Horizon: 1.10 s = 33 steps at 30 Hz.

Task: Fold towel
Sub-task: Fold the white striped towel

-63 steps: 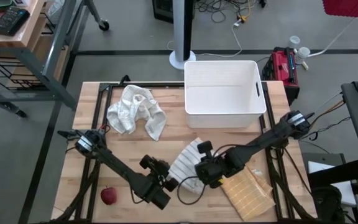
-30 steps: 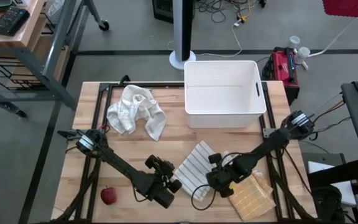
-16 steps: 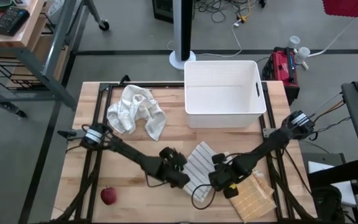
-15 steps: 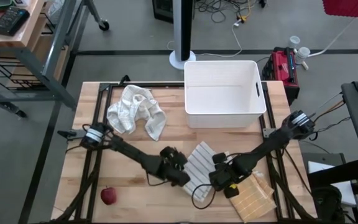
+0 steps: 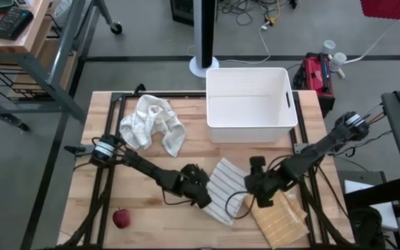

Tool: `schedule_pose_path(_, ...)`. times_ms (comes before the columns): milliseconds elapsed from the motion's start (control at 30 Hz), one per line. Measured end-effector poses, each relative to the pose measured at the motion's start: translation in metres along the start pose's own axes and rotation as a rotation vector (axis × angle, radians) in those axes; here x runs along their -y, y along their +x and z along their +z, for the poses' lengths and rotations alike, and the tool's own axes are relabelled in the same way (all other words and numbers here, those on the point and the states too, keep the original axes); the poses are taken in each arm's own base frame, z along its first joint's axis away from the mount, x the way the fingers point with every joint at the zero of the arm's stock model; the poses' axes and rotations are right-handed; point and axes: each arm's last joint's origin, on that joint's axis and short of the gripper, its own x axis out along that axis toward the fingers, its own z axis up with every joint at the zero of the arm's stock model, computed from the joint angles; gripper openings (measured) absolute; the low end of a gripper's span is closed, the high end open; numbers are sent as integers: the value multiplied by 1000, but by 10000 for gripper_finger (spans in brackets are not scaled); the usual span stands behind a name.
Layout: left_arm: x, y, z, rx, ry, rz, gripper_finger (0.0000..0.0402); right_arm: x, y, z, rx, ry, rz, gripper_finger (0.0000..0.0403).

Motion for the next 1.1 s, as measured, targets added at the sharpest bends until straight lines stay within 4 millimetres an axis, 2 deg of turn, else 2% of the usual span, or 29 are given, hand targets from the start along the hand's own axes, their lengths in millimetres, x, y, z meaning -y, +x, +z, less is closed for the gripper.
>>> schedule_pose_path(100, -1, -4, 1, -8, -4, 9, 0, 8, -14, -7, 64, 37, 2, 200)
schedule_pose_path(200, 6, -11, 7, 55, 28, -68, 0, 15, -25, -15, 121, 70, -11, 199)
schedule_pose_path(367, 29, -33, 34, 176, 53, -191, 0, 21, -33, -21, 186, 108, -2, 199)
schedule_pose_path(433, 32, -35, 38, 184, 74, -202, 0, 21, -34, -22, 196, 112, 3, 199)
schedule_pose_path(600, 32, -38, 42, 159, 58, -153, 0, 20, -29, -22, 185, 109, -2, 199)
schedule_pose_path(800, 15, -52, 36, -54, 14, 106, 0, 19, -21, -26, 157, 101, -14, 199)
schedule_pose_path(867, 17, -59, 37, -68, 28, 123, 0, 19, -18, -27, 155, 100, -15, 199)
schedule_pose_path(933, 25, -63, 40, -40, 58, 74, 0, 19, -15, -28, 156, 100, -15, 199)
schedule_pose_path(1033, 41, -65, 50, 51, 83, -95, 0, 18, -13, -28, 168, 103, -11, 199)
schedule_pose_path(1100, 48, -58, 55, 111, 87, -185, 0, 18, -13, -28, 169, 103, -14, 199)
